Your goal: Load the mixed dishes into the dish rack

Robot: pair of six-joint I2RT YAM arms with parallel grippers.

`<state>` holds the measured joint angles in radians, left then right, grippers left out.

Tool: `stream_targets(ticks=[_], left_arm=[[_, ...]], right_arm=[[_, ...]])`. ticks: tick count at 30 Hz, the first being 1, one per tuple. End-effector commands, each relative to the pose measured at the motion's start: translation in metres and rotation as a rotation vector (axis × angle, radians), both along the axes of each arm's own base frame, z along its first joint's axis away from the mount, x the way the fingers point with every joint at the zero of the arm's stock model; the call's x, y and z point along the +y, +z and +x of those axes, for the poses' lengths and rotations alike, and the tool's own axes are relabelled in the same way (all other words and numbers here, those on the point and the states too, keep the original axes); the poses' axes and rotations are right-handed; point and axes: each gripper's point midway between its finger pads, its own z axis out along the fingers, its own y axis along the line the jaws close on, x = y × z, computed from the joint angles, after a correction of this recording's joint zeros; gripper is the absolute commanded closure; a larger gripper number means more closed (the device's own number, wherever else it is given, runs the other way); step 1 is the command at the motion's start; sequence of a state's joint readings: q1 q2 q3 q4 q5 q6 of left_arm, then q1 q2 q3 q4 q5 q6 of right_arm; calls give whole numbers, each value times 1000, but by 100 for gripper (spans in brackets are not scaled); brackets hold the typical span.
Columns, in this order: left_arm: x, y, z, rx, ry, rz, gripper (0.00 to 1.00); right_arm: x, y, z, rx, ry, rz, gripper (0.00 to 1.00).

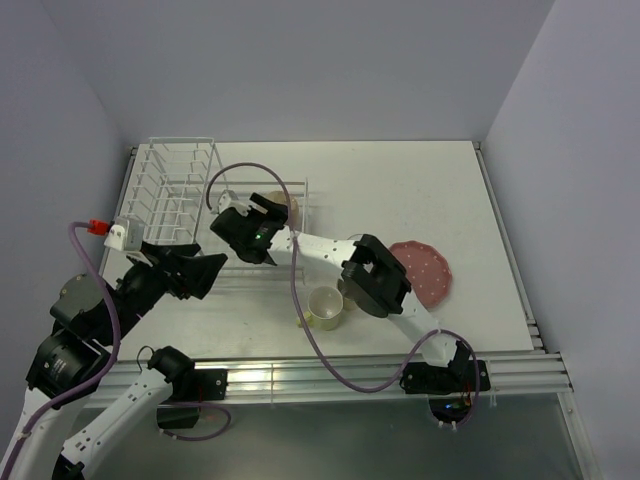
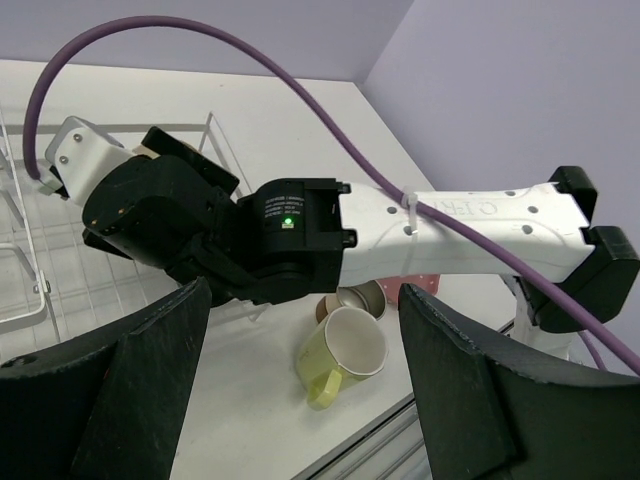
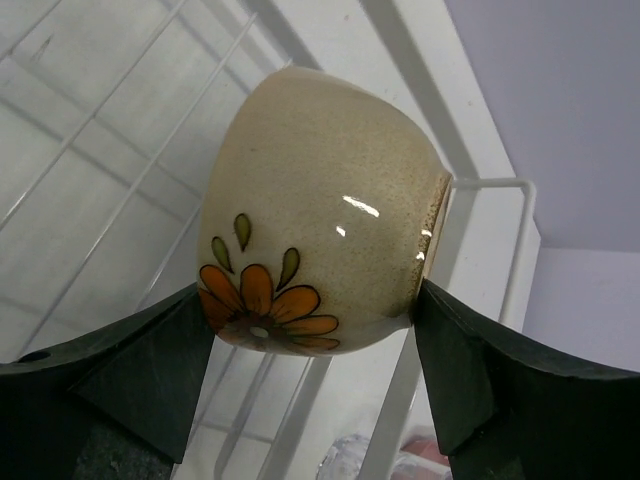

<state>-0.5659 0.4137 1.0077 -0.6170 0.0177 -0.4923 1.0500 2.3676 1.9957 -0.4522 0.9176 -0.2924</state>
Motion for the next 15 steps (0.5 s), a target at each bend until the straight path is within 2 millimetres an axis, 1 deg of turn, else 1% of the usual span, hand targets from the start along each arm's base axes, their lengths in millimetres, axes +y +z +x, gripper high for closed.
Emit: stream_targets(ticks=[1, 2, 3, 4, 5, 6, 11, 12, 14, 15], left_arm=[[0, 1, 1, -4, 4, -10, 18], [0, 1, 2, -4, 5, -10, 18], [-1, 0, 3, 0, 4, -9, 18], [-1, 0, 3, -1, 4, -8, 18], [-1, 0, 3, -3, 2, -9, 18], [-2, 1, 2, -4, 1, -11, 18], [0, -2, 3, 2, 7, -4, 17], [0, -2, 3, 2, 10, -3, 17], [0, -3, 3, 4, 8, -1, 17], [-1, -4, 4, 7, 10, 1, 17]], right_arm=[[-4, -15, -20, 95, 13, 59, 16], [-3, -18, -22, 106, 20, 72, 14], [-3, -13, -23, 106, 21, 94, 11], [-2, -14, -24, 113, 20, 116, 9], [-1, -18, -25, 134, 30, 136, 9], [0, -16, -25, 140, 35, 155, 8], [-2, -20, -25, 178, 30, 212, 5], [0, -14, -26, 180, 39, 236, 5], [1, -12, -27, 188, 45, 268, 4], [0, -6, -26, 189, 43, 291, 4]])
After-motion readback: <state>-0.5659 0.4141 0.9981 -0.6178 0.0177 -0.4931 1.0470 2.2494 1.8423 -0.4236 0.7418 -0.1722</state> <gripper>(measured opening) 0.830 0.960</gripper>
